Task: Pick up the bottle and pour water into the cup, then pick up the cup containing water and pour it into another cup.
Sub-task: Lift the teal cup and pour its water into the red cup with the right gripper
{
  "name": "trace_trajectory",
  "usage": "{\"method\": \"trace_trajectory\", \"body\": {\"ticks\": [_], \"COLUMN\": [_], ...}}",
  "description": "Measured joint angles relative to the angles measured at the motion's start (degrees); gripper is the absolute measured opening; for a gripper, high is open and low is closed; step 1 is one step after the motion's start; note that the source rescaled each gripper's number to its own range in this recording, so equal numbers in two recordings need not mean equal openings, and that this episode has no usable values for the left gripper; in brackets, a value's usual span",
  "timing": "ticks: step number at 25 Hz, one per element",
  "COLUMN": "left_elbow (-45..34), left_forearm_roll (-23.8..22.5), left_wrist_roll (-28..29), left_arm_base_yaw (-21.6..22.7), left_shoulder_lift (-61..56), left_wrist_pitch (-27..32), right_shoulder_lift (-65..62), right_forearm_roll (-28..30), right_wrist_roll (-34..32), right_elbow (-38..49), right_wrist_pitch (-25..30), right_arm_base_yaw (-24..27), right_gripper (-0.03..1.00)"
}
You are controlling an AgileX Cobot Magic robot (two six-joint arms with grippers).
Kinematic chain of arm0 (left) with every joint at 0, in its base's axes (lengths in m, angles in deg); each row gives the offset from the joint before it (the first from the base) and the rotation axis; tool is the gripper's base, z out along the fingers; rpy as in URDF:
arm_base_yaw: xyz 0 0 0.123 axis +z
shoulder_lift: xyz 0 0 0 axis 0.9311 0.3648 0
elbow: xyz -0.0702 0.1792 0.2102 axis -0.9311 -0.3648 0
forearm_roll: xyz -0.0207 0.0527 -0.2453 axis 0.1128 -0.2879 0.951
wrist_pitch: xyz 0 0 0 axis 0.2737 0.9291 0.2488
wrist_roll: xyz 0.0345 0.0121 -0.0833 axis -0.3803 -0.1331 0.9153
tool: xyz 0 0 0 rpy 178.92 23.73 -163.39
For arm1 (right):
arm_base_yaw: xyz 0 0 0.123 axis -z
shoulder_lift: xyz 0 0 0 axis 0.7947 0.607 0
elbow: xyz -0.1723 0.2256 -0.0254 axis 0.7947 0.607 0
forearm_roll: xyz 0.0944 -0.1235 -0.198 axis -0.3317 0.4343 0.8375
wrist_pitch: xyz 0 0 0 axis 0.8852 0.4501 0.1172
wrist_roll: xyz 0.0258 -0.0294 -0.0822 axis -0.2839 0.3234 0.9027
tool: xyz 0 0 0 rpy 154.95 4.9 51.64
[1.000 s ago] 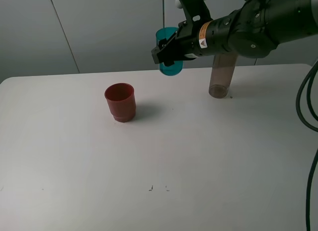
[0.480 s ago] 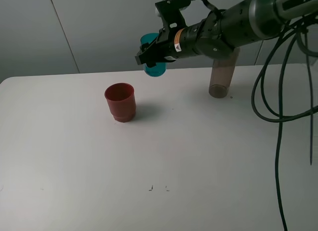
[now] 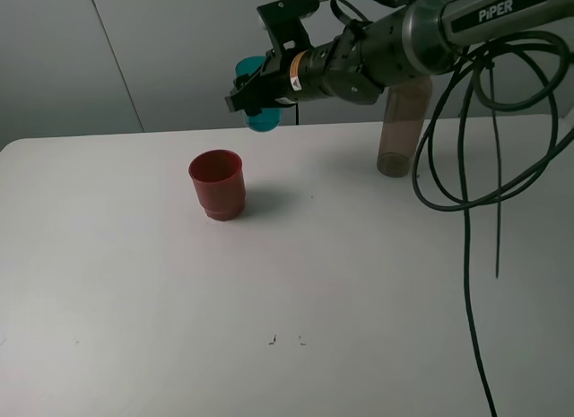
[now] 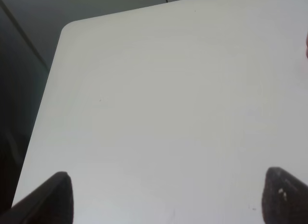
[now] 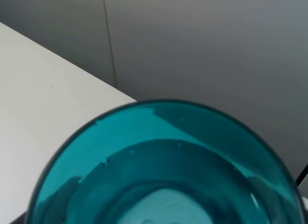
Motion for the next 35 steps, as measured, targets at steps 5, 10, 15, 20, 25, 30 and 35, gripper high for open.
{"method": "trace_trajectory", "body": {"ticks": [5, 10, 15, 20, 25, 30, 35], "left_elbow": [0.0, 0.0, 0.0, 0.0, 0.0, 0.0, 0.0], "left_forearm_roll": [0.0, 0.0, 0.0, -0.1, -0.1, -0.1, -0.1], "left_wrist_roll": [0.0, 0.0, 0.0, 0.0, 0.0, 0.0, 0.0], "left_arm_base_yaw": [0.0, 0.0, 0.0, 0.0, 0.0, 0.0, 0.0], "left_shoulder_lift": [0.0, 0.0, 0.0, 0.0, 0.0, 0.0, 0.0], "left_wrist_pitch": [0.0, 0.0, 0.0, 0.0, 0.0, 0.0, 0.0], "right_shoulder_lift": [0.2, 0.2, 0.2, 0.2, 0.2, 0.3, 2.7], "right_forearm_roll": [3.0, 5.5, 6.6, 8.2, 8.2, 8.2, 8.2], "right_wrist_roll": [1.6, 3.6, 7.6, 10.2, 14.2, 15.0, 15.0], "right_elbow": [-0.4, -0.4, -0.5, -0.5, -0.5, -0.5, -2.4], "right_wrist_pitch": [0.2, 0.2, 0.2, 0.2, 0.2, 0.2, 0.2], "right_arm_base_yaw": [-0.6, -0.9, -1.2, -1.5, -1.5, -1.5, -1.5], "right_gripper": [0.09, 0.09, 0.09, 0.09, 0.09, 0.09, 0.09]}}
